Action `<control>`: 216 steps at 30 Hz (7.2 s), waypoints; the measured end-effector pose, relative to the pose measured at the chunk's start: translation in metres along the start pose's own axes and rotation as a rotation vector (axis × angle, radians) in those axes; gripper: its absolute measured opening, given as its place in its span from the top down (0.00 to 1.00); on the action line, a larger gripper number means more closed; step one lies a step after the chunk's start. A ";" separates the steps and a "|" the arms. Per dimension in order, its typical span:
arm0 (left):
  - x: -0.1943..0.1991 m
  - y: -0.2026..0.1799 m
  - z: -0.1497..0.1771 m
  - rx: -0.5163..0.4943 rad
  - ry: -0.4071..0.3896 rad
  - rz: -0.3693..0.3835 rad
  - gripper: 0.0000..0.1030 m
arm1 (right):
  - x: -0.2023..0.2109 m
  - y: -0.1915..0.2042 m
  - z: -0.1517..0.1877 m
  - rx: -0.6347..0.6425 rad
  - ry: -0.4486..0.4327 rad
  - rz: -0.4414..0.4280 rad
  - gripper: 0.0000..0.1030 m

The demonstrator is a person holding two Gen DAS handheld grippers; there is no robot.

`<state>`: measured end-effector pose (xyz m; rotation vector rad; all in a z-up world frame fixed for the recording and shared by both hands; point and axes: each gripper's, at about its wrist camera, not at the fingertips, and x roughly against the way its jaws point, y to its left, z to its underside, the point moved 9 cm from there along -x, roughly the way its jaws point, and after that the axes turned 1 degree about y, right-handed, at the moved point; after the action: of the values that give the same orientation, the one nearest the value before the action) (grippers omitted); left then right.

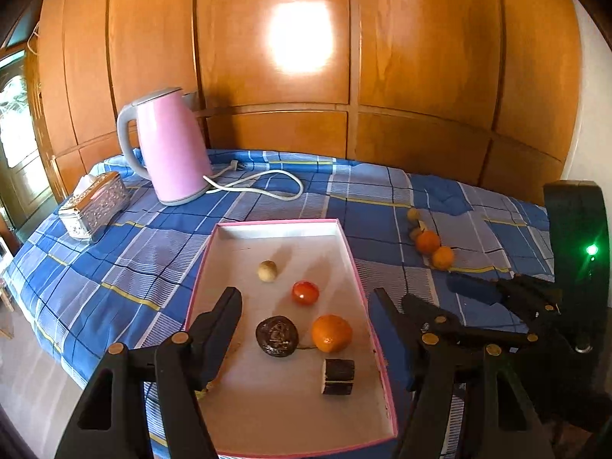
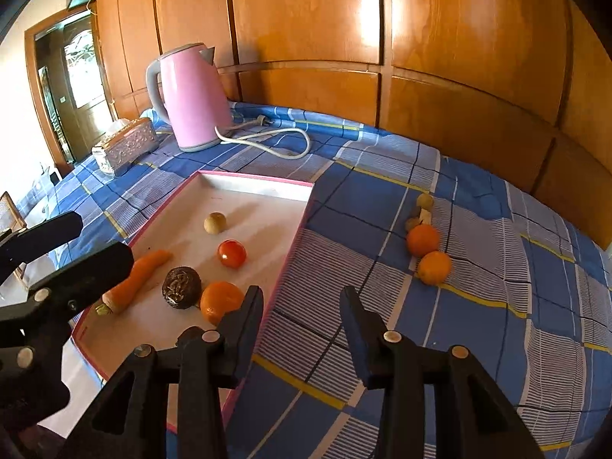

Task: Organize fruits
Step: 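Lift both open grippers away from the tray, then move the left gripper to an orange on the bedspread and grasp it, then carry the orange into the tray and open the left gripper while the right grasps a dark slice, then lower the dark cylindrical slice into the tray and open the right gripper, then grasp the second orange with the right gripper while the left grasps a small yellow fruit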

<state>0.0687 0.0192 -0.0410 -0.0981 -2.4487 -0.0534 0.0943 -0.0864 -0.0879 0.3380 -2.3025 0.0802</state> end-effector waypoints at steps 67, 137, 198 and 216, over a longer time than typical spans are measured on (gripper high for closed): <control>-0.058 -0.093 0.003 -0.138 0.151 0.063 0.30 | 0.016 -0.136 0.023 -0.210 -0.025 0.297 0.42; -0.173 -0.083 -0.038 0.076 0.310 0.274 0.62 | -0.121 -0.154 -0.041 -0.253 0.114 0.012 0.45; -0.062 0.059 0.000 0.225 0.152 -0.001 0.23 | -0.045 -0.030 -0.025 -0.130 0.094 -0.139 0.62; -0.097 -0.031 -0.024 0.058 0.193 0.102 0.23 | -0.070 -0.143 -0.001 -0.288 0.134 0.048 0.60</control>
<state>0.1556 -0.0182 -0.0851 -0.1842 -2.2467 0.0509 0.1789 -0.2090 -0.1450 0.1255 -2.1518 -0.1980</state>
